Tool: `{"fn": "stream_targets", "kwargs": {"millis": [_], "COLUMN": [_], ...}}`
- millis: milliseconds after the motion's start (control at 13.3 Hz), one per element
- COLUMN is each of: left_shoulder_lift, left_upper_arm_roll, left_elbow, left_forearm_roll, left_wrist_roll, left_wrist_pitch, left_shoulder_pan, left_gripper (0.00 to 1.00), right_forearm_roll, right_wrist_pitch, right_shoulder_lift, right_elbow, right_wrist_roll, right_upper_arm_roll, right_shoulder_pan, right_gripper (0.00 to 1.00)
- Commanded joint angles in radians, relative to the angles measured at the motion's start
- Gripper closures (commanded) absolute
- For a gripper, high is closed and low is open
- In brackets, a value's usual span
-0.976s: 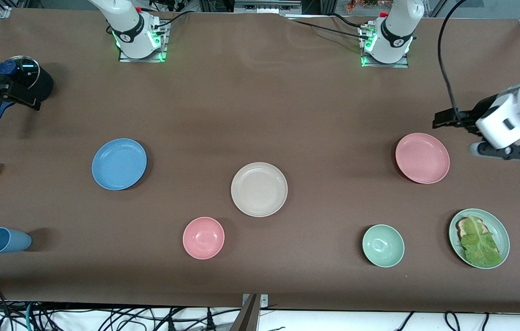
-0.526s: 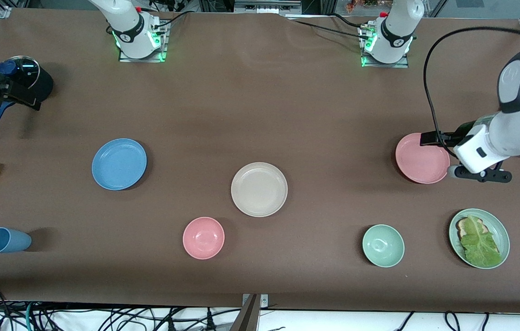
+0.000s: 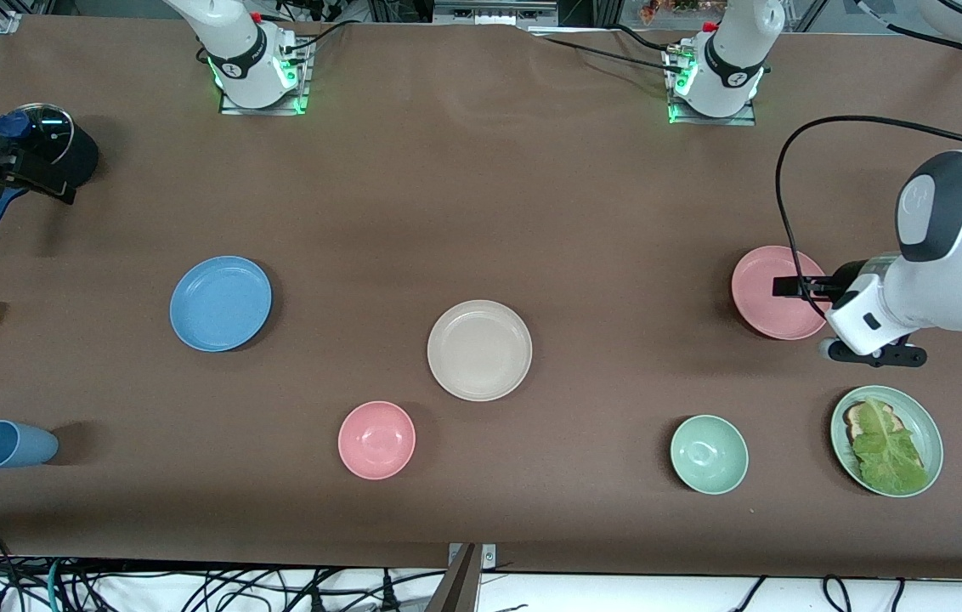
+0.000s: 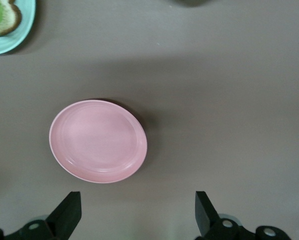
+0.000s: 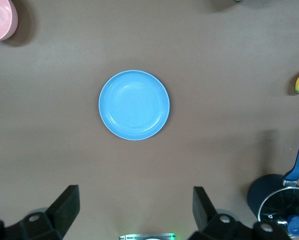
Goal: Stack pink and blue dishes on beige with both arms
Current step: 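Move the left gripper down to the rim of the pink plate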
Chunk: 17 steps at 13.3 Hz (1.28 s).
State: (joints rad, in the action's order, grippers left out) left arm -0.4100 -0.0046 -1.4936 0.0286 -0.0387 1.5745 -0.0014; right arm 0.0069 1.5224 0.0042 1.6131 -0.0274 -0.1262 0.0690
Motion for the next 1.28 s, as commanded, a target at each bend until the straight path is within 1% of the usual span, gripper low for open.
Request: {"fn": "stream_targets", "kwargs": {"millis": [0,150,225,300,451,601,676,976,1051,1201], "left_shoulder_lift": [0.013,0.04,0.069,0.097,0.125,0.138,0.155,0.201,0.203,0.189], "left_upper_arm_roll": [0.005,0.026,0.046,0.079,0.142,0.201,0.216,0.221,0.222,0.228], "left_elbow": [-0.049,-0.117,-0.173,-0.244,-0.356,-0.424,-0.46,-0.594,-0.62,-0.648], "left_forearm_roll": [-0.015,-0.012,0.007,0.043,0.103,0.157,0.171,0.174,0.177,0.243], "left_wrist_roll": [-0.091,-0.137,-0.177,-0.228,-0.361,-0.482,-0.516,-0.533,-0.567,-0.674], "left_wrist_pitch": [0.054,0.113,0.157,0.209,0.312,0.378,0.406,0.534,0.568,0.62], "left_shoulder_pan": [0.034,0.047,0.047,0.047,0.046,0.034,0.028,0.027,0.035,0.053], "left_gripper": [0.0,0.0,0.0,0.0,0.0,0.0,0.0,0.0,0.0,0.0], "right_forearm_roll": [0.005,0.005,0.005,0.005,0.005,0.005,0.007,0.005,0.005,0.005], "right_wrist_pitch": [-0.013,-0.013,-0.013,-0.013,-0.014,-0.013,-0.013,-0.013,-0.014,-0.013], "right_shoulder_lift": [-0.004,-0.004,-0.004,-0.004,-0.004,-0.004,-0.004,-0.004,-0.004,-0.004], "right_elbow": [-0.007,-0.007,-0.007,-0.007,-0.007,-0.007,-0.007,-0.007,-0.007,-0.007], "right_wrist_roll": [0.006,0.006,0.006,0.004,0.004,0.006,0.006,0.006,0.006,0.006], "right_upper_arm_roll": [-0.001,-0.001,-0.001,-0.001,-0.001,-0.001,-0.001,-0.001,-0.001,-0.001], "right_shoulder_pan": [0.002,0.002,0.002,0.002,0.002,0.002,0.002,0.002,0.002,0.002], "right_gripper": [0.0,0.0,0.0,0.0,0.0,0.0,0.0,0.0,0.0,0.0]}}
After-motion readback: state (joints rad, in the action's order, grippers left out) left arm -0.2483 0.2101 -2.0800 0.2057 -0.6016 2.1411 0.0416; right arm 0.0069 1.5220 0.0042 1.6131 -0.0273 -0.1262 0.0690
